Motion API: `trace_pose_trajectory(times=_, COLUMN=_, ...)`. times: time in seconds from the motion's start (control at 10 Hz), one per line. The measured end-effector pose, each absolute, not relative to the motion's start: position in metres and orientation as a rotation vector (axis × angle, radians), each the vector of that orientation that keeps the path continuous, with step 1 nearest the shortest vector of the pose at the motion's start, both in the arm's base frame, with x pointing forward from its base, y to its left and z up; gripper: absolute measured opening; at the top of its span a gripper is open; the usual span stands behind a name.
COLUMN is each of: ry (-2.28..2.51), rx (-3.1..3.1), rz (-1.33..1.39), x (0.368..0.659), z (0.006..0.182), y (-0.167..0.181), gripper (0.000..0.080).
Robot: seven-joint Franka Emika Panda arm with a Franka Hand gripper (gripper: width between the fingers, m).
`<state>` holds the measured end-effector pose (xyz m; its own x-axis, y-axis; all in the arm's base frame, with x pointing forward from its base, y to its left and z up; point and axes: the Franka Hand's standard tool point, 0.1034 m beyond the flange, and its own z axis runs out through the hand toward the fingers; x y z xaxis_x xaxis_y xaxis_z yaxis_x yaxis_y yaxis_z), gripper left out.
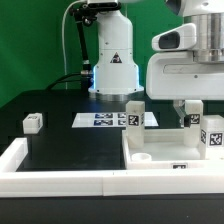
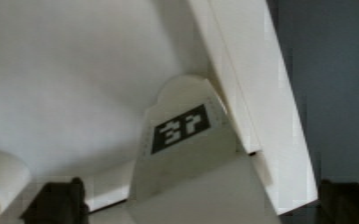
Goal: Assemble square table
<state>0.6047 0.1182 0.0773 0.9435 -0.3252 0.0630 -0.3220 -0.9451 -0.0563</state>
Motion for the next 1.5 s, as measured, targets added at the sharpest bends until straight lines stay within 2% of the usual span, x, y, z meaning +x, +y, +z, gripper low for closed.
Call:
trace_pose_trajectory(times=0.4, ry=0.298, rx=-3.092, rz=-0.122, x=0.6056, z=0.0776, y=0.1161, gripper=0.0649)
trace_pose_trajectory(times=0.6, ry=0.299, rx=-3.092, rz=-0.122, x=0.6056, z=0.0776, y=0.1159, gripper=0.0392)
trace_pose_trajectory(times=0.7, ry=0.312, rx=-3.091, rz=-0.122, x=0.6056, z=0.0776, y=0.1159, gripper=0.0392)
trace_pose_trajectory(times=0.8, ry=0.338, rx=-3.087, rz=-0.121, x=0.6056, z=0.0776, y=0.1158, gripper=0.0291)
trace_pose_trajectory(times=1.0, ry=0.339, rx=-3.087, rz=-0.121, x=0.6056, z=0.0775, y=0.1158, gripper=0.0291)
trace_pose_trajectory(times=1.5, ry=1.025, rx=-2.909, rz=-0.103, x=0.6052, z=0.0771, y=0.1172, gripper=0.0291)
